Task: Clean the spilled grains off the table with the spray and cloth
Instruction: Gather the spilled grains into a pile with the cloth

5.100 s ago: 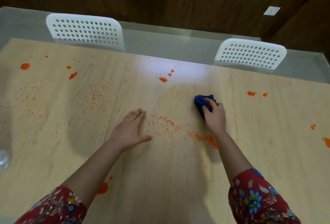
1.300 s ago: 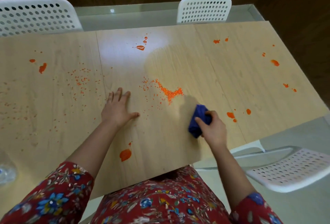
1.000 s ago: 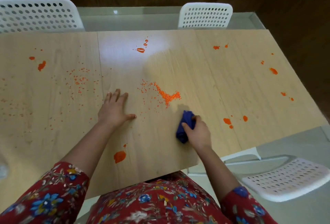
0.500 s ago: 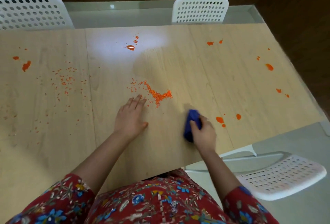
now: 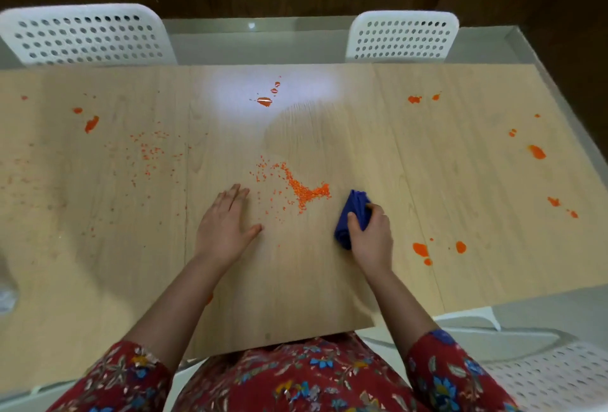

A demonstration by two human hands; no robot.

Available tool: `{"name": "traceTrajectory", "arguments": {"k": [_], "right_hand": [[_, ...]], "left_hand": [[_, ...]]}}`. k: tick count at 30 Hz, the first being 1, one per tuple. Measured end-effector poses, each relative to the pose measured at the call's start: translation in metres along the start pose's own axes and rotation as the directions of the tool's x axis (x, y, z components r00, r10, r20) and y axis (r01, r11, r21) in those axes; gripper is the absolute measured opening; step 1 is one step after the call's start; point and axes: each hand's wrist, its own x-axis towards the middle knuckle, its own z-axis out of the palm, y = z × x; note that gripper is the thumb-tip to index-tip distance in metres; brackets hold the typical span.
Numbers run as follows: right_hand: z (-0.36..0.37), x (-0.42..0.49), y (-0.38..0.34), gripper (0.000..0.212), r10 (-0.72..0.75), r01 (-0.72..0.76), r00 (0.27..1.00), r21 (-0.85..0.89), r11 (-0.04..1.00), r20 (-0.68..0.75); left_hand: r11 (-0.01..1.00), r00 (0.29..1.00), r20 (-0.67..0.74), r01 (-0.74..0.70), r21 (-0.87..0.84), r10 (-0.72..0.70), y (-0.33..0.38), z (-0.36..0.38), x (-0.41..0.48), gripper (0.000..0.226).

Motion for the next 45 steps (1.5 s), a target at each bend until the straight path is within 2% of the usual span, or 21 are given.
{"name": "traceTrajectory", "arguments": {"k": [4,6,9,12,17,24,26,28,31,34,38,40,42,45], "right_hand": [[0.026,0.009,-0.035,0.045,-0.170,0.169,0.977,0.017,0.985,0.126],[0.024,0.020,-0.040,0.045,-0.224,0.222,0.967,0.029,0.975,0.123],[0.006,0.052,-0.032,0.045,-0.113,0.112,0.994,-0.038,0.993,-0.011],[0.004,0.073,-0.028,0.047,-0.030,0.024,0.999,-0.156,0.987,-0.037],[0.051,0.048,-0.059,0.050,-0.190,0.184,0.982,-0.178,0.967,-0.017],[0.103,0.020,-0.113,0.043,-0.378,0.392,0.917,-0.114,0.913,0.125],[0.097,0.040,-0.113,0.041,-0.345,0.348,0.937,-0.075,0.935,0.051],[0.089,0.066,-0.109,0.040,-0.253,0.251,0.967,-0.045,0.967,-0.022],[0.087,0.090,-0.112,0.039,-0.192,0.191,0.981,-0.099,0.977,-0.007],[0.103,0.086,-0.136,0.039,-0.307,0.316,0.947,-0.118,0.941,0.092],[0.130,0.053,-0.156,0.042,-0.486,0.534,0.820,-0.097,0.840,0.303],[0.134,0.045,-0.155,0.042,-0.523,0.579,0.776,-0.069,0.812,0.354],[0.130,0.053,-0.155,0.041,-0.500,0.526,0.827,-0.044,0.849,0.256],[0.129,0.072,-0.159,0.040,-0.360,0.369,0.926,-0.066,0.927,0.115]], "left_hand": [[0.998,0.998,-0.015,0.060,0.011,-0.060,-0.009,-0.007,0.004,0.079],[0.996,0.996,-0.010,0.084,0.021,-0.083,-0.018,-0.013,0.008,0.080],[0.991,0.991,-0.001,0.133,0.030,-0.133,-0.037,-0.025,0.012,0.082],[0.985,0.985,0.022,0.169,0.039,-0.170,-0.061,-0.040,0.018,0.087],[0.983,0.985,0.057,0.160,0.095,-0.166,-0.087,-0.061,0.034,0.095],[0.971,0.977,0.111,0.163,0.175,-0.184,-0.099,-0.067,0.047,0.099],[0.973,0.976,0.113,0.168,0.156,-0.187,-0.098,-0.065,0.048,0.100],[0.976,0.976,0.096,0.184,0.114,-0.195,-0.100,-0.064,0.049,0.101],[0.978,0.977,0.083,0.191,0.080,-0.197,-0.101,-0.063,0.047,0.100],[0.978,0.978,0.066,0.193,0.077,-0.198,-0.103,-0.061,0.047,0.100],[0.980,0.984,0.050,0.167,0.111,-0.173,-0.105,-0.059,0.045,0.097],[0.982,0.986,0.031,0.157,0.105,-0.162,-0.108,-0.058,0.043,0.095],[0.982,0.985,-0.016,0.172,0.078,-0.171,-0.119,-0.060,0.040,0.093],[0.963,0.962,-0.082,0.264,0.049,-0.260,-0.146,-0.069,0.036,0.099]]}}
